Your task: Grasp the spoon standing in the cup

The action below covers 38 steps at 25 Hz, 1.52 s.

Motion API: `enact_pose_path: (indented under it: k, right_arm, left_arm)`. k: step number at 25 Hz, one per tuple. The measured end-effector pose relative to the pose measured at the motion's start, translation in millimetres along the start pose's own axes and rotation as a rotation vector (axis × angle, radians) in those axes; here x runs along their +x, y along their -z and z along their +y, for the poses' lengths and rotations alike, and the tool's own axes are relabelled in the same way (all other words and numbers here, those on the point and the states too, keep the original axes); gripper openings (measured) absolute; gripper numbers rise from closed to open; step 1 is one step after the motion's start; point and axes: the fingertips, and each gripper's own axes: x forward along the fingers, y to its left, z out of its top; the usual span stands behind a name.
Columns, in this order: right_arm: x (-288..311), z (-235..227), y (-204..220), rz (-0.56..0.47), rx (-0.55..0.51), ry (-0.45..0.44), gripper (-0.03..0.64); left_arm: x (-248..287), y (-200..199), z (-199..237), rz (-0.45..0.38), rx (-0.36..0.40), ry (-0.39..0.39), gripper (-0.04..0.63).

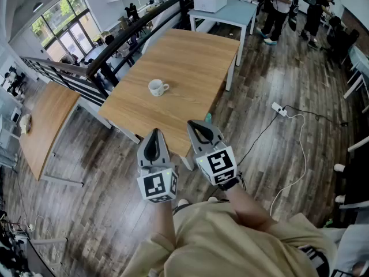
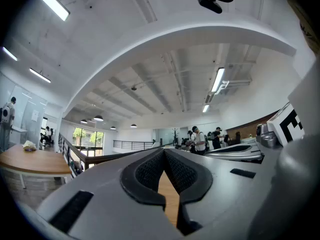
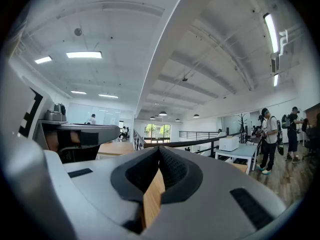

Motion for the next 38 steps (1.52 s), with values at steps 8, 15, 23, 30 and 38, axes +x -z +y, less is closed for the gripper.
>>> enact_pose_path:
  k: [8,15,23,30,38]
  right_arm:
    - [-18.3,-24.0,13.8,-0.006,0.034,-0.027,0.015]
    - [-3.3,-34.4,26.6,-0.040,0.122,-0.026,0.015]
    - [57.4,-46.7,59.9,0.043,0.121,-0.020,0.015]
    - [143.4,-52.0,56.1,0.064,0.092,-0.034,0.015]
    - [246.6,-52.2,64.3,0.099,0.083,-0.013,0.015]
  left_arm:
    - [-3.2,16.2,-34.1,0.021,-0.006,-0.017,0.012]
    - [11.7,29.2,-27.4,0.045,-0.016,-0.017,0.012]
    - [65.2,66.5,2.4,0.082,-0.047,0.015,0.012]
    - [131.7,74.1,56.7,0.070,-0.078,0.032,0.012]
    - [203.1,87.9,125.9,0.071,-0.094,0.076,0.012]
